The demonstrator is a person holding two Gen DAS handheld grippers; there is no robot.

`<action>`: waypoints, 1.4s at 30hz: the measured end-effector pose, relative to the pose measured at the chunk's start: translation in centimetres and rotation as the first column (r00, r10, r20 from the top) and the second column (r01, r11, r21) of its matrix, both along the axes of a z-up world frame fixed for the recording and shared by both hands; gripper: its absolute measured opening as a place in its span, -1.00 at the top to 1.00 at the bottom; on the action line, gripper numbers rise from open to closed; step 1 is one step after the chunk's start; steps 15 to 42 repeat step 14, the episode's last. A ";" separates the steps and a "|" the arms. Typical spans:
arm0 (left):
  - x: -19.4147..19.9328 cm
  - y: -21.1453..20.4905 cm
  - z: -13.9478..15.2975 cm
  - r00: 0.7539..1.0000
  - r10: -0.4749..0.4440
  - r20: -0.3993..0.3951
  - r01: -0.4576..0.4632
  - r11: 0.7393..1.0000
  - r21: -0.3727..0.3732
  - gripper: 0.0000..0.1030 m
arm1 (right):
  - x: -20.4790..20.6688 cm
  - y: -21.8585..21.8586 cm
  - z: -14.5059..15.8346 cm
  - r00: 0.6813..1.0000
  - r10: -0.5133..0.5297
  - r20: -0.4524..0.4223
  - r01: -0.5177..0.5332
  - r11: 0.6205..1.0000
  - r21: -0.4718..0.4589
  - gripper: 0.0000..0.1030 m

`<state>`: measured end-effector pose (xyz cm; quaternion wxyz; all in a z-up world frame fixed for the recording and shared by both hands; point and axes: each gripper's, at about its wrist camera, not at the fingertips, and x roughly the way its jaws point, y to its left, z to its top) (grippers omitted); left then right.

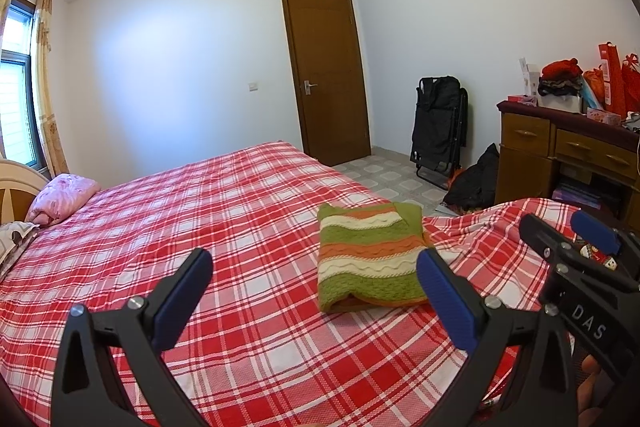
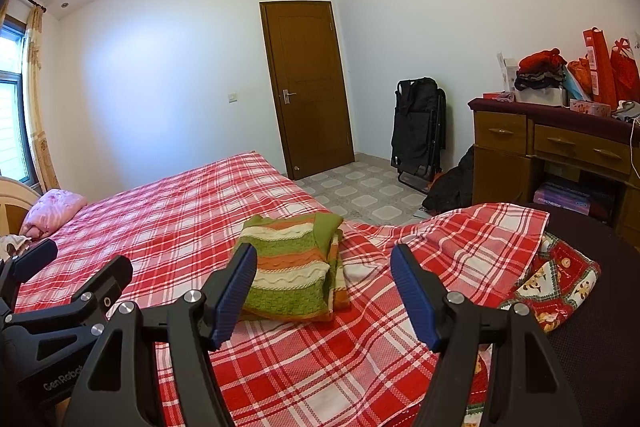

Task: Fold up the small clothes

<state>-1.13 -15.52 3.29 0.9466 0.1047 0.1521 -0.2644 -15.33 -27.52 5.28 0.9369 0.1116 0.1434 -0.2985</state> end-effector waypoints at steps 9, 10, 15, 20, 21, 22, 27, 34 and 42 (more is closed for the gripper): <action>0.8 -0.1 -0.2 1.000 0.006 -0.029 -0.006 1.000 -0.002 -1.00 | 0.4 -0.3 -0.6 1.000 0.000 -0.012 0.000 1.000 0.016 -0.36; 0.8 -0.1 -0.2 0.999 0.004 -0.033 -0.004 1.000 -0.005 -1.00 | 0.4 -0.4 -0.6 1.000 0.001 -0.013 -0.001 1.000 0.020 -0.36; 0.8 0.1 -0.3 0.999 0.001 -0.034 -0.002 1.000 -0.014 -1.00 | 0.6 -0.8 -1.0 1.000 0.004 -0.020 -0.004 0.999 0.035 -0.36; 0.8 0.1 -0.3 0.999 0.001 -0.034 -0.002 1.000 -0.014 -1.00 | 0.6 -0.8 -1.0 1.000 0.004 -0.020 -0.004 0.999 0.035 -0.36; 0.8 0.1 -0.3 0.999 0.001 -0.034 -0.002 1.000 -0.014 -1.00 | 0.6 -0.8 -1.0 1.000 0.004 -0.020 -0.004 0.999 0.035 -0.36; 0.8 0.1 -0.3 0.999 0.001 -0.034 -0.002 1.000 -0.014 -1.00 | 0.6 -0.8 -1.0 1.000 0.004 -0.020 -0.004 0.999 0.035 -0.36; 0.8 0.1 -0.3 0.999 0.001 -0.034 -0.002 1.000 -0.014 -1.00 | 0.6 -0.8 -1.0 1.000 0.004 -0.020 -0.004 0.999 0.035 -0.36; 0.8 0.1 -0.3 0.999 0.001 -0.034 -0.002 1.000 -0.014 -1.00 | 0.6 -0.8 -1.0 1.000 0.004 -0.020 -0.004 0.999 0.035 -0.36; 0.8 0.1 -0.3 0.999 0.001 -0.034 -0.002 1.000 -0.014 -1.00 | 0.6 -0.8 -1.0 1.000 0.004 -0.020 -0.004 0.999 0.035 -0.36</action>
